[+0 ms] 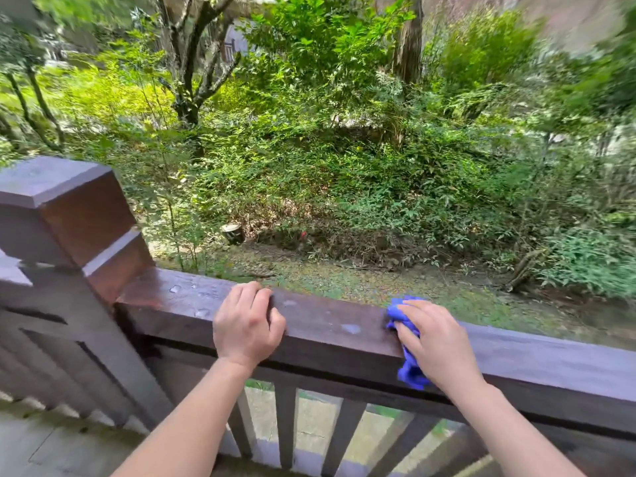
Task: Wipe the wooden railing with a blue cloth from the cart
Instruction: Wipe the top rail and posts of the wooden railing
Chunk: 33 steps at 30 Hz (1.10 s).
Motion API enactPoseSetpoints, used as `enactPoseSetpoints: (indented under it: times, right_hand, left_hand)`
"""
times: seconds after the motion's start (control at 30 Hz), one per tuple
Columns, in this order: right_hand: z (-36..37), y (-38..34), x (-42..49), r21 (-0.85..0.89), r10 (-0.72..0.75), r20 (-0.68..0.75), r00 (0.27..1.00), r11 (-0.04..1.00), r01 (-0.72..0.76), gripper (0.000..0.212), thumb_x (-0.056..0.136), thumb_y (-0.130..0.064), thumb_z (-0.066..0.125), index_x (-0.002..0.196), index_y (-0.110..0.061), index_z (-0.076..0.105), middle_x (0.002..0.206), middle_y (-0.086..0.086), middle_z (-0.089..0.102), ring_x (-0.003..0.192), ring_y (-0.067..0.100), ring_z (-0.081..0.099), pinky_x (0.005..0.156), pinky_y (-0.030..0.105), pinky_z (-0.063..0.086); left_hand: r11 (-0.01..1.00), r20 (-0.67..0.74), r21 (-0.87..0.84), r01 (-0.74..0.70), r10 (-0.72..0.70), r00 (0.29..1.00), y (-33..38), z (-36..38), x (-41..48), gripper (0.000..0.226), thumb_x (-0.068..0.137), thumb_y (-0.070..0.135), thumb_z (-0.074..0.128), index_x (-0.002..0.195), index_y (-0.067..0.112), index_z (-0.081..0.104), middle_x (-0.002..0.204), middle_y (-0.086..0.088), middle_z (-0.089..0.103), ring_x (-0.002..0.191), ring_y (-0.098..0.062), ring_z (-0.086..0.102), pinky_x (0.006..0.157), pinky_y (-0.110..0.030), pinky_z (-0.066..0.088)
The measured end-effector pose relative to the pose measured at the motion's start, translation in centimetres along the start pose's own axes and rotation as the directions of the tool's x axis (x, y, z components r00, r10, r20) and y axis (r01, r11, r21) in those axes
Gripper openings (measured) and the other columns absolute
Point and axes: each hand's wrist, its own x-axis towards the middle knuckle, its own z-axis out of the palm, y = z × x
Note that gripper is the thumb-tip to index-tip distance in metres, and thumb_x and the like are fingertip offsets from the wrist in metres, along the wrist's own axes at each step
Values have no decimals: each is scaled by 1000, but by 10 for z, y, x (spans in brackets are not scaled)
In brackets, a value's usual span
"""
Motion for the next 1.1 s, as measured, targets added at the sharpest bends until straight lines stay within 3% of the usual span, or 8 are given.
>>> enactPoseSetpoints:
  times: [0.1,0.27,0.47,0.67,0.8,0.87,1.0,1.1]
  right_hand:
    - [13,-29,13,7,113,-43,993,994,-113,24,83,-18,67,106,-11,69,110,9,68,104,34,58,94,37,40]
    - [23,-32,-18,44,-215,-112,970,974,221,32,87,-33,56,114,-18,65,115,0,65,102,25,55,93,32,43]
    - [17,-59,29,132,162,-21,987,979,-158,9,84,-20,65,89,-13,68,96,11,68,92,35,58,79,37,42]
    - [28,-57,-15,117,-349,-100,932,926,360,32,82,-28,67,113,-21,65,117,-2,64,105,22,54,97,27,41]
    - [16,-66,36,-8,-120,25,992,993,121,13,82,-30,65,90,-20,69,89,5,66,84,33,57,74,37,47]
    - [11,-70,55,40,-3,-23,1000,999,4,15,85,-36,58,91,-24,65,81,4,62,83,31,58,66,36,44]
    - [1,-68,55,257,53,-315,948,966,31,36,86,-27,68,122,-22,62,106,5,63,97,26,55,83,37,45]
    - [19,-69,18,111,-190,-227,955,969,219,42,85,-30,69,124,-15,61,120,12,58,107,35,52,93,45,45]
  left_hand:
    - [1000,-7,-9,-1,1,1000,0,1,0,26,79,28,48,90,13,66,95,-3,64,91,-28,58,66,-38,46]
    - [1000,6,-22,9,-8,1000,-2,0,0,23,76,30,50,88,17,66,94,0,65,90,-25,58,62,-35,43]
    - [999,28,-23,34,-33,999,3,-7,2,24,76,30,49,85,17,67,92,0,65,86,-27,58,59,-35,44]
    - [999,41,-33,36,-35,999,3,-8,2,27,76,30,49,87,16,69,92,-2,66,84,-28,58,60,-36,47]
    - [998,63,-32,46,-44,997,5,-11,3,27,76,30,48,87,16,69,91,-2,66,84,-28,59,59,-36,48]
    - [998,73,-27,51,-49,996,6,-12,3,28,77,30,47,87,16,69,92,-2,66,85,-28,59,59,-35,47]
    - [998,64,-19,52,-51,997,5,-12,3,27,77,29,47,87,16,69,92,-2,66,84,-28,58,58,-35,46]
    - [999,54,-16,42,-41,998,5,-11,2,28,77,29,47,87,16,70,93,-2,66,84,-28,59,57,-34,45]
